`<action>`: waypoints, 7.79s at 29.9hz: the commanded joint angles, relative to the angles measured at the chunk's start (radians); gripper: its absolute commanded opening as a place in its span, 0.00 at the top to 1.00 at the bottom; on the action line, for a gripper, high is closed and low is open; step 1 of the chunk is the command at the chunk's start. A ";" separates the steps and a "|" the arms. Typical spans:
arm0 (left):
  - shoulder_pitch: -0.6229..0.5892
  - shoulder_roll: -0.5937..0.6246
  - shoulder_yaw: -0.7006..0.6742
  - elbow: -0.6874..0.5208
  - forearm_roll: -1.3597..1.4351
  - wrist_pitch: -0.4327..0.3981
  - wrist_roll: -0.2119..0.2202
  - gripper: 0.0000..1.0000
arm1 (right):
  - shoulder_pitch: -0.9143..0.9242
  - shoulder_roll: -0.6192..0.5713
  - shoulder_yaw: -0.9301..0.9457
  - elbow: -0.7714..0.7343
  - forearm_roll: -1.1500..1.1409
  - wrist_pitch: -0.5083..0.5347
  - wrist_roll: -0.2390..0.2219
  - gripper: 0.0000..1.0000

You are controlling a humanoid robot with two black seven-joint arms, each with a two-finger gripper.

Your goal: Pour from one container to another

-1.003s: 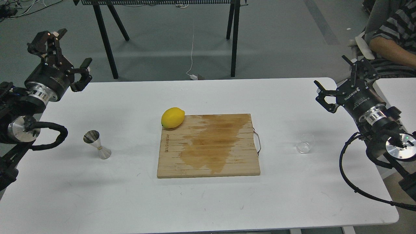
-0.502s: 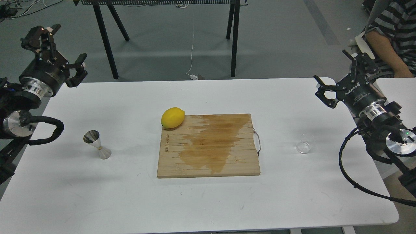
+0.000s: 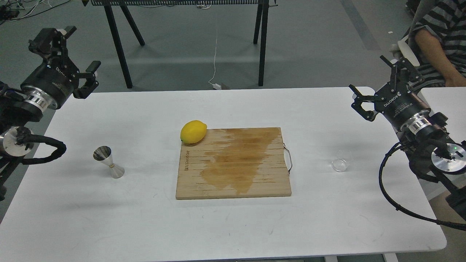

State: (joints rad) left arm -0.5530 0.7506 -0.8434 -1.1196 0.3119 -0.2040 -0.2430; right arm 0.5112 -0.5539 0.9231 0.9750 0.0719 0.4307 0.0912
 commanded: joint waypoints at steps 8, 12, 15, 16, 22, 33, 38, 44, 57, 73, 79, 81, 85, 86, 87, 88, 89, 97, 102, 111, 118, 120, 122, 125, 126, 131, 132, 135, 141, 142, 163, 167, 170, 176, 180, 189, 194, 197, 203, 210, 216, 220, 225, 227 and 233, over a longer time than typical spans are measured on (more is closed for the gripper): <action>0.070 0.262 0.063 -0.267 0.140 0.015 -0.006 0.00 | 0.001 -0.001 -0.001 -0.012 -0.001 -0.044 -0.011 0.01; 0.195 0.315 0.060 -0.377 0.294 0.070 -0.009 0.00 | 0.001 -0.001 -0.001 -0.013 -0.001 -0.044 -0.011 0.01; 0.252 0.335 0.058 -0.433 0.412 0.115 -0.018 0.00 | 0.000 -0.003 -0.007 -0.012 -0.001 -0.044 -0.011 0.01; 0.269 0.340 0.059 -0.442 0.452 0.139 -0.025 0.00 | -0.002 -0.003 -0.007 -0.012 -0.001 -0.044 -0.011 0.01; 0.338 0.336 0.063 -0.450 0.846 0.325 -0.038 0.00 | -0.008 -0.006 -0.013 -0.012 -0.001 -0.043 -0.011 0.01; 0.495 0.247 0.058 -0.372 1.401 0.509 0.028 0.00 | -0.003 -0.009 -0.036 -0.012 -0.001 -0.041 -0.011 0.01; 0.502 0.162 0.056 -0.241 1.493 0.543 0.047 0.00 | -0.006 -0.012 -0.037 -0.012 -0.001 -0.040 -0.011 0.01; 0.505 0.148 0.058 -0.215 1.526 0.560 0.048 0.01 | -0.006 -0.015 -0.038 -0.012 -0.003 -0.038 -0.011 0.01; 0.559 0.092 0.055 -0.214 1.678 0.594 0.053 0.01 | -0.008 -0.015 -0.038 -0.010 -0.004 -0.038 -0.011 0.01; 0.550 0.036 0.058 -0.057 1.649 0.584 0.080 0.02 | -0.002 -0.009 -0.067 -0.009 -0.004 -0.038 -0.011 0.01; 0.522 -0.019 0.063 0.004 1.649 0.584 0.077 0.02 | 0.000 -0.009 -0.070 -0.007 -0.004 -0.040 -0.011 0.01; 0.516 -0.033 0.063 0.027 1.650 0.584 0.076 0.02 | 0.001 -0.011 -0.070 -0.007 -0.004 -0.040 -0.011 0.01; 0.489 -0.062 0.063 0.052 1.653 0.584 0.076 0.03 | 0.001 -0.015 -0.070 -0.009 -0.004 -0.040 -0.011 0.01; 0.486 -0.063 0.064 0.059 1.656 0.581 0.074 0.03 | 0.001 -0.015 -0.070 -0.009 -0.004 -0.040 -0.011 0.01; 0.486 -0.066 0.064 0.066 1.658 0.575 0.074 0.03 | 0.001 -0.015 -0.070 -0.010 -0.004 -0.040 -0.011 0.01; 0.482 -0.072 0.063 0.066 1.659 0.568 0.074 0.03 | 0.001 -0.015 -0.070 -0.010 -0.004 -0.040 -0.011 0.01; 0.478 -0.077 0.063 0.066 1.659 0.563 0.074 0.03 | 0.001 -0.015 -0.072 -0.010 -0.004 -0.040 -0.011 0.01; 0.466 -0.119 0.064 0.078 1.675 0.560 0.074 0.03 | 0.000 -0.015 -0.072 -0.010 -0.004 -0.040 -0.011 0.01; 0.443 -0.155 0.064 0.125 1.676 0.560 0.071 0.03 | 0.000 -0.015 -0.072 -0.010 -0.004 -0.040 -0.011 0.01; 0.401 -0.195 0.064 0.196 1.676 0.560 0.071 0.07 | 0.000 -0.015 -0.072 -0.010 -0.004 -0.040 -0.011 0.01; 0.381 -0.197 0.088 0.230 1.676 0.558 0.071 0.36 | 0.001 -0.015 -0.072 -0.010 -0.004 -0.040 -0.011 0.01; 0.364 -0.197 0.113 0.239 1.675 0.558 0.071 0.44 | 0.000 -0.015 -0.072 -0.010 -0.004 -0.040 -0.011 0.01; 0.355 -0.197 0.130 0.242 1.672 0.560 0.071 0.48 | 0.000 -0.015 -0.072 -0.010 -0.004 -0.041 -0.011 0.01; 0.352 -0.197 0.133 0.242 1.672 0.560 0.070 0.56 | 0.000 -0.015 -0.072 -0.010 -0.004 -0.041 -0.011 0.01; 0.352 -0.197 0.135 0.244 1.672 0.560 0.070 0.61 | 0.000 -0.015 -0.072 -0.010 -0.004 -0.041 -0.011 0.01; 0.349 -0.197 0.136 0.244 1.672 0.560 0.070 0.91 | 0.000 -0.015 -0.072 -0.010 -0.004 -0.041 -0.011 0.01; 0.347 -0.197 0.135 0.244 1.672 0.560 0.071 0.93 | 0.000 -0.017 -0.072 -0.010 -0.004 -0.041 -0.010 0.01; 0.346 -0.197 0.135 0.244 1.668 0.560 0.071 0.96 | 0.001 -0.015 -0.072 -0.010 -0.004 -0.041 -0.011 0.01; 0.341 -0.195 0.135 0.234 1.668 0.563 0.071 1.00 | 0.001 -0.015 -0.072 -0.010 -0.004 -0.041 -0.011 0.01; 0.341 -0.195 0.135 0.230 1.668 0.567 0.071 1.00 | 0.001 -0.015 -0.072 -0.010 -0.004 -0.041 -0.010 0.01; 0.252 -0.183 0.135 -0.040 1.862 0.647 0.085 1.00 | 0.000 -0.052 -0.064 -0.056 -0.069 -0.044 -0.011 0.01; 0.196 -0.243 0.154 -0.046 1.870 0.634 0.085 1.00 | 0.000 -0.057 -0.063 -0.056 -0.069 -0.046 -0.011 0.01; 0.122 -0.280 0.239 -0.051 1.870 0.621 0.085 1.00 | 0.001 -0.058 -0.061 -0.056 -0.069 -0.049 -0.011 0.01; 0.018 -0.355 0.366 -0.036 1.870 0.581 0.088 1.00 | 0.003 -0.058 -0.061 -0.056 -0.069 -0.059 -0.011 0.01; -0.007 -0.414 0.406 0.039 1.870 0.578 0.080 1.00 | 0.001 -0.066 -0.061 -0.058 -0.069 -0.061 -0.011 0.01; -0.074 -0.554 0.526 0.199 1.870 0.580 0.048 1.00 | 0.012 -0.070 -0.060 -0.071 -0.069 -0.059 -0.011 0.01; -0.080 -0.603 0.541 0.273 1.870 0.586 0.031 1.00 | 0.012 -0.070 -0.060 -0.071 -0.069 -0.059 -0.011 0.01; -0.082 -0.635 0.552 0.331 1.870 0.604 0.031 1.00 | 0.012 -0.070 -0.060 -0.073 -0.069 -0.058 -0.011 0.01; -0.093 -0.698 0.593 0.388 1.870 0.641 0.030 1.00 | 0.012 -0.067 -0.061 -0.071 -0.069 -0.058 -0.010 0.01; -0.093 -0.751 0.603 0.457 1.870 0.647 0.033 1.00 | 0.012 -0.069 -0.061 -0.071 -0.069 -0.058 -0.010 0.01; -0.099 -0.751 0.612 0.552 1.870 0.656 0.040 1.00 | 0.012 -0.069 -0.061 -0.071 -0.069 -0.056 -0.010 0.01; -0.108 -0.751 0.612 0.563 1.870 0.658 0.041 1.00 | 0.010 -0.069 -0.061 -0.071 -0.069 -0.055 -0.010 0.01; -0.107 -0.751 0.612 0.563 1.870 0.676 0.040 1.00 | 0.010 -0.069 -0.061 -0.071 -0.069 -0.055 -0.010 0.01; -0.105 -0.751 0.612 0.564 1.870 0.679 0.040 0.98 | 0.010 -0.067 -0.061 -0.070 -0.069 -0.055 -0.010 0.01; -0.100 -0.751 0.613 0.564 1.870 0.693 0.031 0.92 | 0.010 -0.067 -0.061 -0.071 -0.069 -0.055 -0.010 0.01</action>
State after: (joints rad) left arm -0.6560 -0.0001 -0.2315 -0.5553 2.1817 0.4841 -0.2077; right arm 0.5216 -0.6218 0.8621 0.9036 0.0030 0.3758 0.0814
